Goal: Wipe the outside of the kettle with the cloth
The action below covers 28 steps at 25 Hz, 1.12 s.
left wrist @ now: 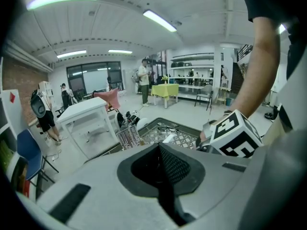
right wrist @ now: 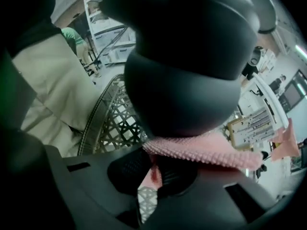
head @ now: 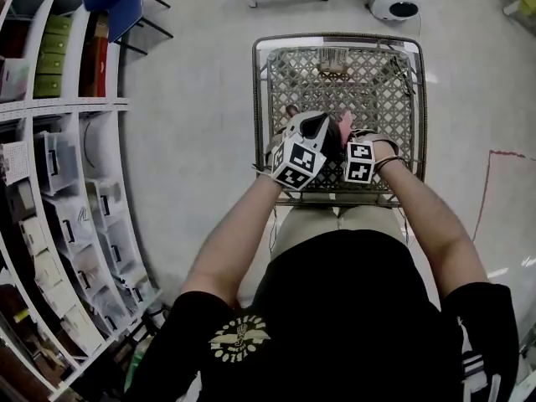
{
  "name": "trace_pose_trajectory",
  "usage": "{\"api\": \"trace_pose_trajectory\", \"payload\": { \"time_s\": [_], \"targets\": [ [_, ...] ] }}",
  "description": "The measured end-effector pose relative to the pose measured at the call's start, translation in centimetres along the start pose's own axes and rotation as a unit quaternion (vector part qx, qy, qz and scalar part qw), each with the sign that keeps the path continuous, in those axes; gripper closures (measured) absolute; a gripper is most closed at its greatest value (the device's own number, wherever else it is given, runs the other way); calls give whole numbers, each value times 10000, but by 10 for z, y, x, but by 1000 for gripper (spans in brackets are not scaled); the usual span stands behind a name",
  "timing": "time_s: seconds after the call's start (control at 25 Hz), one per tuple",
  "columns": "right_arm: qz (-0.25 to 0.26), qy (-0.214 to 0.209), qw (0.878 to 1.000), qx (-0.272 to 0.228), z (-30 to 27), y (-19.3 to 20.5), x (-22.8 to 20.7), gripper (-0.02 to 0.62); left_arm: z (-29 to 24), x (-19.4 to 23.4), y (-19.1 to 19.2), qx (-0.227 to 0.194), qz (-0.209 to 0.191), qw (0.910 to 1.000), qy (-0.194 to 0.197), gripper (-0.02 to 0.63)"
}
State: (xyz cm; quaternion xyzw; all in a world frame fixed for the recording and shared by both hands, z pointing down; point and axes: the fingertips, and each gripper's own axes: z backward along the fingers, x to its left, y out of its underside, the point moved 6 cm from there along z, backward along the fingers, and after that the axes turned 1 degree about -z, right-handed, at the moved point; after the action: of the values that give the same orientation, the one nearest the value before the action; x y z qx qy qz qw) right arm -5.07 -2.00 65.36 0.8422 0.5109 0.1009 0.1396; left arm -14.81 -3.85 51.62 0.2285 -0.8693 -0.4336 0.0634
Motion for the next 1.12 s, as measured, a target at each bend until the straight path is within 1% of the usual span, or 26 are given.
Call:
{"api": "trace_pose_trajectory", "payload": {
  "time_s": [0.12,0.28,0.4,0.52,0.64,0.76,0.84,0.96,1.12],
  "targets": [
    [-359,-85,9990,-264,4,-13,24,568,3,1,-1,-47,-53,10000,17,598],
    [-914,27,9943,-556,7,-28,42,568,-2,-1,1,-37,-91,9998,145,598],
    [-1275,136,9890,-744,6,-33,48,568,-8,-2,3,-11,-93,9996,276,598],
    [-1648,286,9824,-831,6,-38,50,568,-9,-3,0,-51,-160,9994,289,598],
    [-1986,308,9746,-986,-3,-43,57,568,-10,-4,-1,-5,-137,9994,315,598],
    [-2193,272,9680,-1186,-9,-49,63,568,-14,-9,0,-29,-195,9994,301,598],
    [-2251,285,9658,-1254,-12,-48,64,568,-15,-12,2,-40,-223,9993,309,598],
    [-2268,206,9663,-1197,-20,-40,64,568,-16,-13,4,-42,-221,9993,309,598],
    [-2321,-71,9671,-1039,-33,-26,58,568,-16,-14,3,-68,-261,9994,234,598]
  ]
}}
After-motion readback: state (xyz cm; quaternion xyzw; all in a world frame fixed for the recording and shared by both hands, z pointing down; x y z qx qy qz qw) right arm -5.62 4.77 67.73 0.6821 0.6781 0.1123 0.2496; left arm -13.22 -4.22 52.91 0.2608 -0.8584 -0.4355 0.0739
